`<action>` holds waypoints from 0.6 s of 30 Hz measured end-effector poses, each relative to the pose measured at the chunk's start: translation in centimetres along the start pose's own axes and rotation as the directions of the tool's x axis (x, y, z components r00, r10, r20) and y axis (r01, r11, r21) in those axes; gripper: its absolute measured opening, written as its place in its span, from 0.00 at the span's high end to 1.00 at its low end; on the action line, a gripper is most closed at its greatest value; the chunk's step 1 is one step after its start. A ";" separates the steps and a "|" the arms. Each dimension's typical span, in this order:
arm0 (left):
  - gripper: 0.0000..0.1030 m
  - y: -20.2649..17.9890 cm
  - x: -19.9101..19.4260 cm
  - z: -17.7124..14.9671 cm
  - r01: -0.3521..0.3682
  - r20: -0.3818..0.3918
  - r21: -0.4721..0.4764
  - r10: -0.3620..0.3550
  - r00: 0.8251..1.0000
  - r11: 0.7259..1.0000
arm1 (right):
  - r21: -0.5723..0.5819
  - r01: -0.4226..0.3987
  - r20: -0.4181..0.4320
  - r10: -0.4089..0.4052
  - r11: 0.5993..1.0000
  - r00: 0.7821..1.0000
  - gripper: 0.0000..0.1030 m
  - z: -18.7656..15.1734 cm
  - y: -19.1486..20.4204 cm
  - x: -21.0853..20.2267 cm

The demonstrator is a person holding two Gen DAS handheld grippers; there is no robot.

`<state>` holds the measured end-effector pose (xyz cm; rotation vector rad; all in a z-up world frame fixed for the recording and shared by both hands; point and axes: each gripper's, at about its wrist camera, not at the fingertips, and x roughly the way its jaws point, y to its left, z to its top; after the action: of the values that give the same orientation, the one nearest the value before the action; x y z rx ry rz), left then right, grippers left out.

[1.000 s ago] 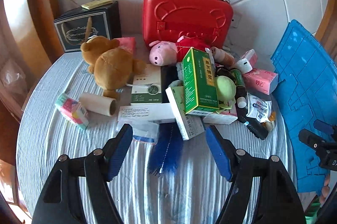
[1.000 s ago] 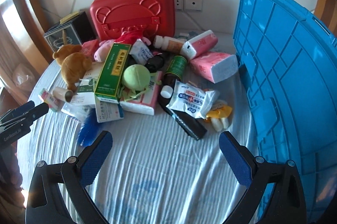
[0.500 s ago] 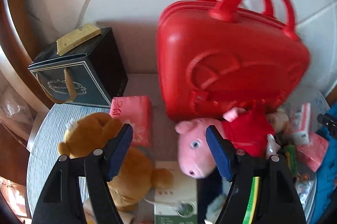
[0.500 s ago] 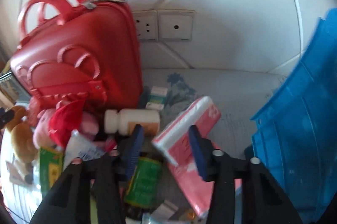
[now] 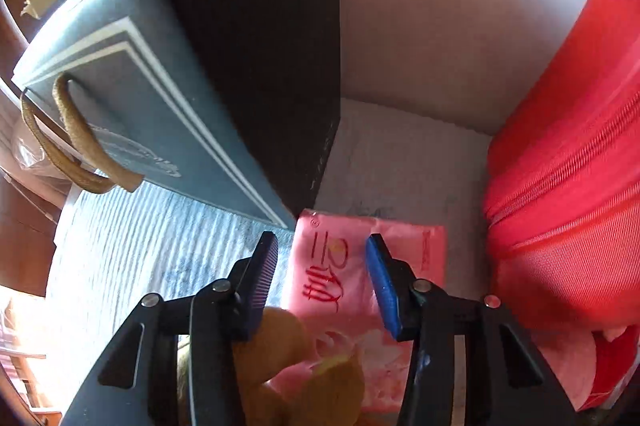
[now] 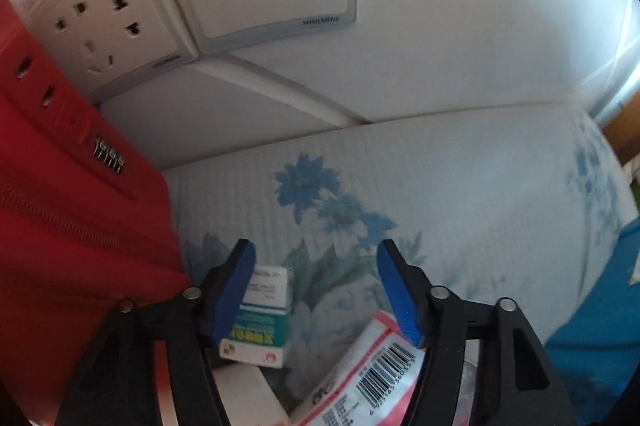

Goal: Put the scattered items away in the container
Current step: 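Reach the left tool toward the pink tissue pack while the right tool reaches toward the small green box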

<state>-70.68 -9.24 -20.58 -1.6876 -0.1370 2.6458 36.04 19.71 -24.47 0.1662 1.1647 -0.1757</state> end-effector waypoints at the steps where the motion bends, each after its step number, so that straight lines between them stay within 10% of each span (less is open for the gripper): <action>1: 0.56 0.0 0.3 0.4 0.025 -0.007 -0.021 -0.025 1.000 0.999 | -0.005 -0.005 -0.004 0.004 1.000 1.000 0.43 0.2 0.1 0.1; 9: 0.55 -3.7 1.0 0.1 -0.049 -0.040 0.120 0.054 0.998 0.992 | -0.026 -0.013 -0.032 0.012 1.000 0.999 0.44 -0.1 -0.2 0.7; 18: 0.54 -2.8 -3.0 -7.7 0.024 -0.108 0.167 -0.006 0.994 0.986 | -0.205 -0.104 -0.095 0.086 0.973 0.992 0.43 -6.7 0.7 -2.1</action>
<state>-62.55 -6.08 -20.84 -1.7601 0.0713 2.4695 29.36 22.03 -25.07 0.0429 1.2492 0.0403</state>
